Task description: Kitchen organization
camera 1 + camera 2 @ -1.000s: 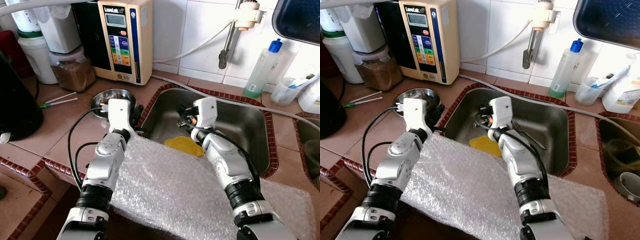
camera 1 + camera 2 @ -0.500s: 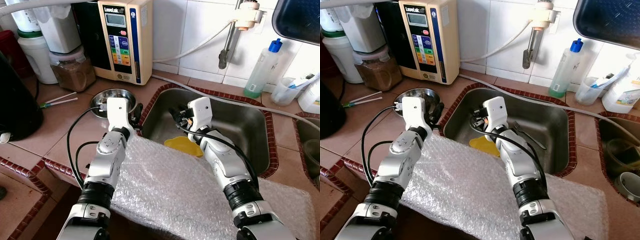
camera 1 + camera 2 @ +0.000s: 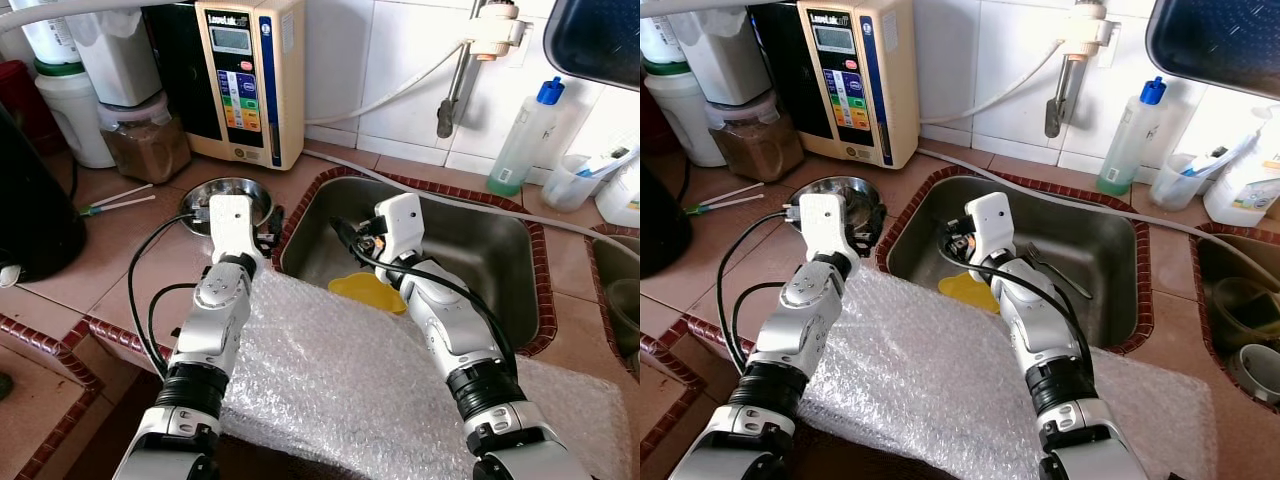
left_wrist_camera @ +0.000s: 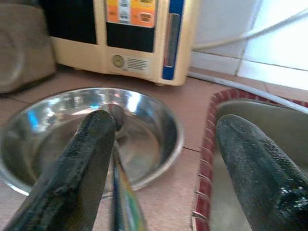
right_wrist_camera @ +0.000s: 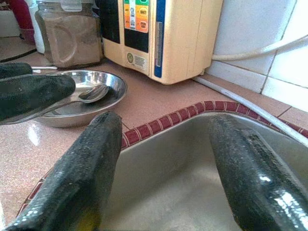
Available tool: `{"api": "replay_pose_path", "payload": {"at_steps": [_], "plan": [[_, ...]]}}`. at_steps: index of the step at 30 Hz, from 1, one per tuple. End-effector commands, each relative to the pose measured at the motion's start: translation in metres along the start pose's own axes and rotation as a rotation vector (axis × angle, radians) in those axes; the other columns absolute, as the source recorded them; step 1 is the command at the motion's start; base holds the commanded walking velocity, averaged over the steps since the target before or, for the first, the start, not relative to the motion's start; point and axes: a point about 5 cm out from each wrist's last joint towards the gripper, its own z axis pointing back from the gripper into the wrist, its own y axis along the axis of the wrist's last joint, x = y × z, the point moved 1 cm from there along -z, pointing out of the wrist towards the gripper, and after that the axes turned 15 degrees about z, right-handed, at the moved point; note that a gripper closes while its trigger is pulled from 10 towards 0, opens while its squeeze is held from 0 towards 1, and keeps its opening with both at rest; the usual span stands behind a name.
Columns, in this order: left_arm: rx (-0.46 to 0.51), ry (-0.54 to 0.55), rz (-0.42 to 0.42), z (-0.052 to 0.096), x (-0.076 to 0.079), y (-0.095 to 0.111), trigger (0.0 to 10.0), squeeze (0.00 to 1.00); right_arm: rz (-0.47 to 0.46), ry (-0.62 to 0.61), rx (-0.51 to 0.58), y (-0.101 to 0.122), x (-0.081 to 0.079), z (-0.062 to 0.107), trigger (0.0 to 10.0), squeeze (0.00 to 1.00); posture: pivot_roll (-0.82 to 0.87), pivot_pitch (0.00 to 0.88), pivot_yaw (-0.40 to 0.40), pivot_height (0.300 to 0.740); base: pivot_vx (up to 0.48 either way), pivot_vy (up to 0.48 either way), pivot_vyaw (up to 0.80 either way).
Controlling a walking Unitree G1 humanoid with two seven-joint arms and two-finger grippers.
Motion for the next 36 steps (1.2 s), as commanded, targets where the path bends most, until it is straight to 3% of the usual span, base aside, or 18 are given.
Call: {"api": "replay_pose_path", "payload": {"at_steps": [1,12,23,24,25,35,36], "plan": [[0.032,0.005,-0.025,0.001,-0.002,0.005,10.0,1.00,0.013,0.007,0.022,0.005,-0.001,0.000,10.0,1.00,0.06,0.000,0.024,0.740,0.000,0.000,0.00],[0.040,0.023,-0.077,0.013,-0.008,-0.005,10.0,1.00,0.018,0.020,0.024,0.005,-0.003,0.000,10.0,1.00,0.07,0.000,0.027,0.740,0.000,0.000,0.00],[-0.003,0.020,-0.107,0.014,-0.006,-0.015,10.0,1.00,0.022,0.032,0.024,0.005,-0.004,0.000,10.0,1.00,0.07,0.000,0.024,0.740,0.000,0.000,0.00],[-0.017,0.009,-0.109,0.015,-0.005,-0.019,10.0,0.89,0.021,0.035,0.024,0.005,-0.005,0.000,10.0,1.00,0.07,0.000,0.024,0.740,0.000,0.000,0.00],[-0.032,0.013,-0.101,0.015,-0.005,-0.022,10.0,0.00,0.021,0.038,0.024,0.005,-0.006,0.000,10.0,1.00,0.06,0.000,0.026,0.740,0.000,0.000,0.00],[-0.053,0.031,-0.101,0.016,-0.007,-0.028,10.0,0.00,0.024,0.053,0.020,0.004,-0.010,0.001,10.0,1.00,0.06,0.000,0.027,0.740,0.000,0.000,0.00],[-0.055,0.034,-0.100,0.016,-0.008,-0.029,9.1,0.00,0.025,0.054,0.019,0.004,-0.010,0.001,10.0,1.00,0.06,0.000,0.027,0.740,0.000,0.000,0.00]]}}
